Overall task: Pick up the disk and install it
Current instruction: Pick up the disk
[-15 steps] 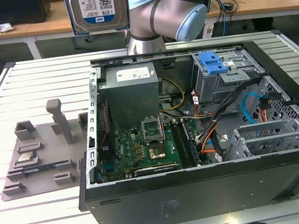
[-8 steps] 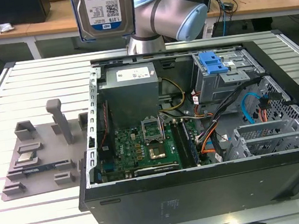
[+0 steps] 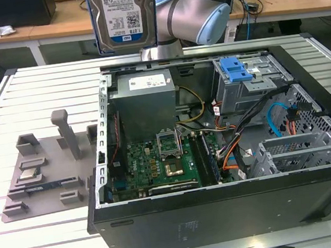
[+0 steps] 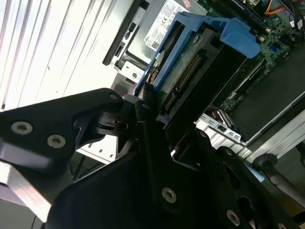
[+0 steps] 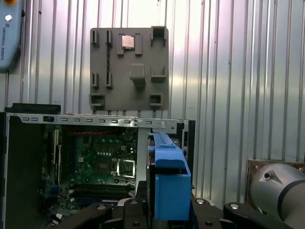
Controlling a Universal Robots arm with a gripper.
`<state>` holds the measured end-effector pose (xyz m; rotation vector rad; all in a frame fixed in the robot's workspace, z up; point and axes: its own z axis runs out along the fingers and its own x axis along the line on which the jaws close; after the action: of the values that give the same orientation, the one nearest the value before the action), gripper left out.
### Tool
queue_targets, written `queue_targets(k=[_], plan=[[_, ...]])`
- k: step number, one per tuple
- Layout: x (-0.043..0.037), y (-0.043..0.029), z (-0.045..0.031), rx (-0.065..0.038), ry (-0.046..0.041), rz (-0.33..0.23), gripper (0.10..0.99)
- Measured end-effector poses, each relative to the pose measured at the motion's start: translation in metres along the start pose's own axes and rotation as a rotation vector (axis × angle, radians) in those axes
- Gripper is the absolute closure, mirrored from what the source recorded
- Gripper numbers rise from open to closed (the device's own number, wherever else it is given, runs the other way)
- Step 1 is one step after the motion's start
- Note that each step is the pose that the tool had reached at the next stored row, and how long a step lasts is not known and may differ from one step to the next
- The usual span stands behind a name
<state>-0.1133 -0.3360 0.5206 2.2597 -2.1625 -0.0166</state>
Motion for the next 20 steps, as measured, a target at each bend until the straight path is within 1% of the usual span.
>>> queue_targets(k=[4, 7, 12, 15, 16, 19, 20], plan=[[0.0002, -0.0068, 0.0102, 0.000, 0.0000, 0.000, 0.722], [0.0004, -0.0103, 0.0153, 0.000, -0.0001, 0.000, 0.722], [0.0009, -0.0215, 0.0307, 0.000, -0.0001, 0.000, 0.722], [0.0011, -0.0268, 0.0376, 0.000, -0.0001, 0.000, 0.722], [0.0012, -0.0305, 0.0427, 0.000, 0.0001, 0.000, 0.722], [0.0014, -0.0344, 0.0495, 0.000, -0.0001, 0.000, 0.722], [0.0015, -0.0367, 0.0543, 0.000, 0.0000, 0.000, 0.722]])
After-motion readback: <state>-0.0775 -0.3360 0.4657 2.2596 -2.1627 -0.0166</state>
